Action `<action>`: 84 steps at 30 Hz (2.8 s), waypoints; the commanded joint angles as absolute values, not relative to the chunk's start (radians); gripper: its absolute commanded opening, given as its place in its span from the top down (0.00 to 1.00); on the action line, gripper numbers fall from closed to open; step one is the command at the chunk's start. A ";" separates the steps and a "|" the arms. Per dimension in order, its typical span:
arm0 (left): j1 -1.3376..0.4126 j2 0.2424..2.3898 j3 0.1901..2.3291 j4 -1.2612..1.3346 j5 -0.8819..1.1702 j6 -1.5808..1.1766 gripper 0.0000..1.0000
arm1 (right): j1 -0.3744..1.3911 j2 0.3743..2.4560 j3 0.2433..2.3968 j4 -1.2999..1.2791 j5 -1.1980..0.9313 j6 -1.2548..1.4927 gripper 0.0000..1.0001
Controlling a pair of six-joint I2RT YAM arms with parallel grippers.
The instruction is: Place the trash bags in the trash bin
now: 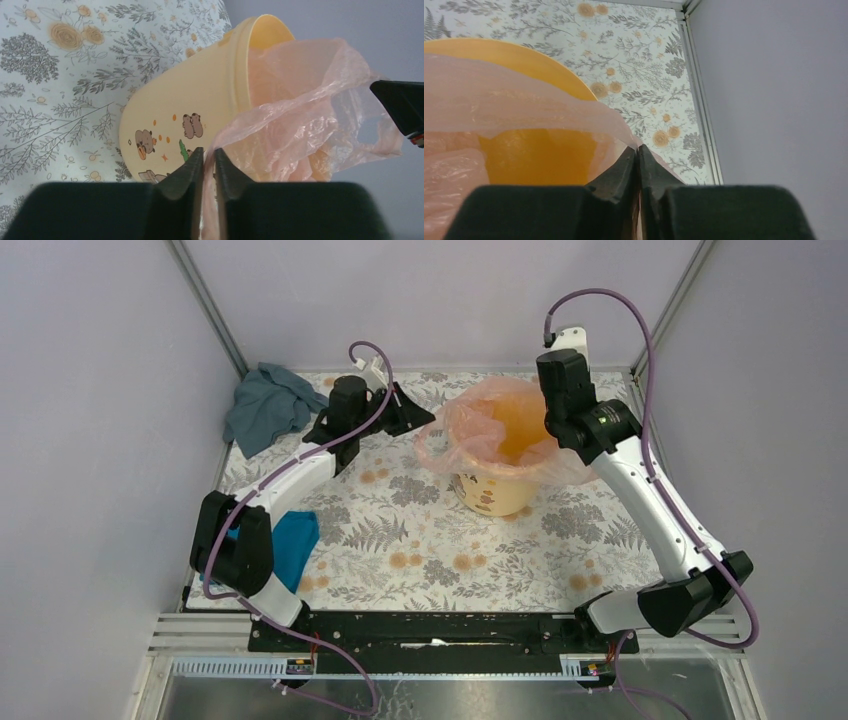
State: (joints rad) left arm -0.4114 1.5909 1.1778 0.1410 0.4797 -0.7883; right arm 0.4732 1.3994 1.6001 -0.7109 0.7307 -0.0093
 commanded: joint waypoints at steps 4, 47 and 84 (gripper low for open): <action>-0.400 1.593 1.204 0.229 0.472 -0.795 1.00 | 0.363 1.422 1.601 -0.574 0.505 -0.006 1.00; -0.413 1.777 1.265 0.370 0.200 -0.793 1.00 | 0.012 1.834 1.633 -0.415 -0.154 0.209 0.97; -0.422 1.489 1.198 -0.078 0.142 -0.701 0.37 | 0.012 1.303 1.415 -0.597 0.073 0.364 0.00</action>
State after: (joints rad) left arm -0.4461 1.5841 1.1522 0.0017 0.1825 -0.7292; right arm 0.0147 1.3937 1.4666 -0.5686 0.0174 0.3099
